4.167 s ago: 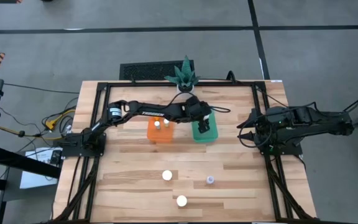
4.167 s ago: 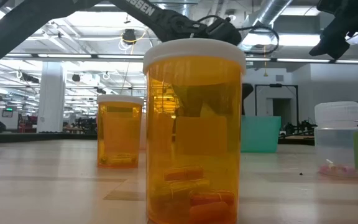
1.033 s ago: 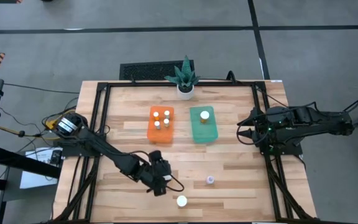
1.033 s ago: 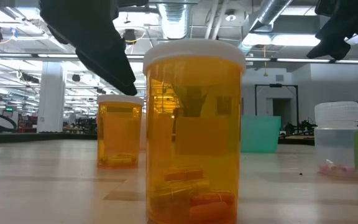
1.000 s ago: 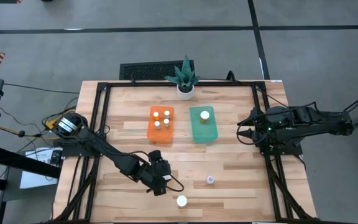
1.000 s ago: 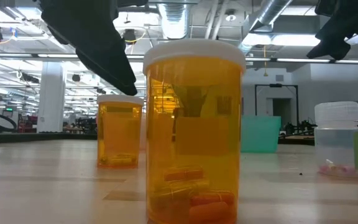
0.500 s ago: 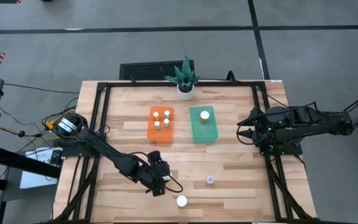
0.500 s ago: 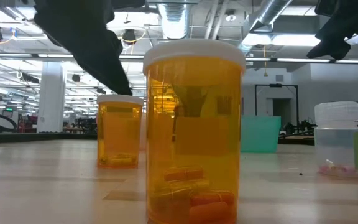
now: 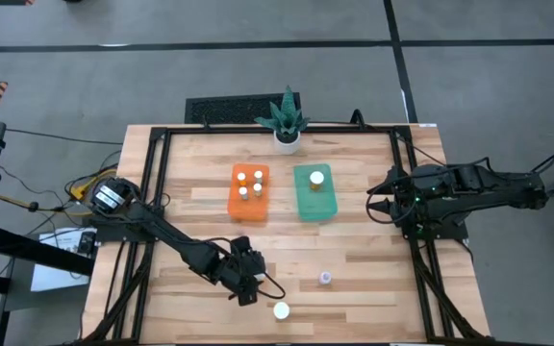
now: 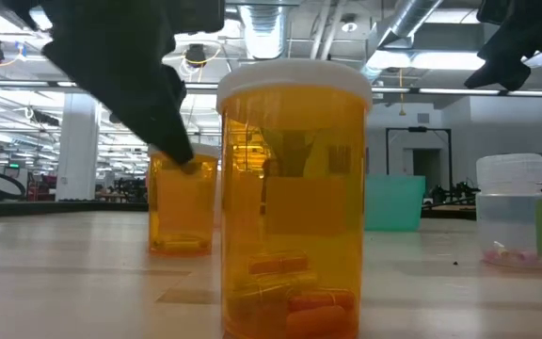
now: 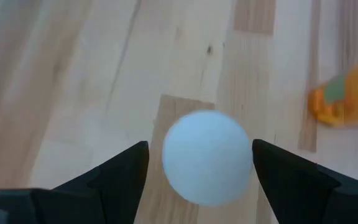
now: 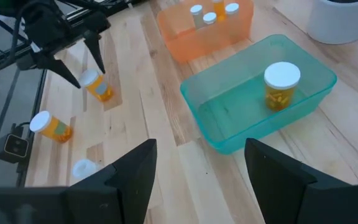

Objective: Pick and place medicine bottles into bin by pill shape (circle, oval)
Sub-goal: Put the top orange pill bottle into the green bin

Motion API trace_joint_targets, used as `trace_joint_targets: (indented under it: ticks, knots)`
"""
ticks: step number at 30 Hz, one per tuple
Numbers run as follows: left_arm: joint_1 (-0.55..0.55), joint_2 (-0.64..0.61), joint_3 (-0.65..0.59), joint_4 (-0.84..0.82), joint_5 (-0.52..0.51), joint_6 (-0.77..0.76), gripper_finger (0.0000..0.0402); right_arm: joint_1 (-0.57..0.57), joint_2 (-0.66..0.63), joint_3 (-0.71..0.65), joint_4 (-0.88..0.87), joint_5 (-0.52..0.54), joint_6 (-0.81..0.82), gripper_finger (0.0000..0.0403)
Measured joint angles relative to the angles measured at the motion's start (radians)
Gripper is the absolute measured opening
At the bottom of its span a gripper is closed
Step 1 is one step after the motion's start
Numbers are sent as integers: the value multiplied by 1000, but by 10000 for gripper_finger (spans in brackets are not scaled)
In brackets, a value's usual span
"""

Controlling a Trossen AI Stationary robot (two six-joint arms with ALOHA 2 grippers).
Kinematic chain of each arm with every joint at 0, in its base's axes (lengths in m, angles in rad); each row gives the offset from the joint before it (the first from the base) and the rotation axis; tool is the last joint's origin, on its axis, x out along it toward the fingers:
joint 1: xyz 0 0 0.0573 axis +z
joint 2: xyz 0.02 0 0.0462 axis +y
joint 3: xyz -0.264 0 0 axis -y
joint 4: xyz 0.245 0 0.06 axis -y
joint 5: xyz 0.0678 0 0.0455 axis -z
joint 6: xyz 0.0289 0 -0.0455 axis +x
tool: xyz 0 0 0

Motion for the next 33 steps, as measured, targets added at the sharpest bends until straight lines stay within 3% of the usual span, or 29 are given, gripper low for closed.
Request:
trace_joint_targets:
  ticks: [12,25,33]
  knots:
    - [7,-14,7,-40,-14,31,278,0,0,0,0,0,0,255]
    - [8,-3,8,-36,36,59,205,0,0,0,0,0,0,255]
    - [16,-4,44,-56,23,27,209,0,0,0,0,0,0,255]
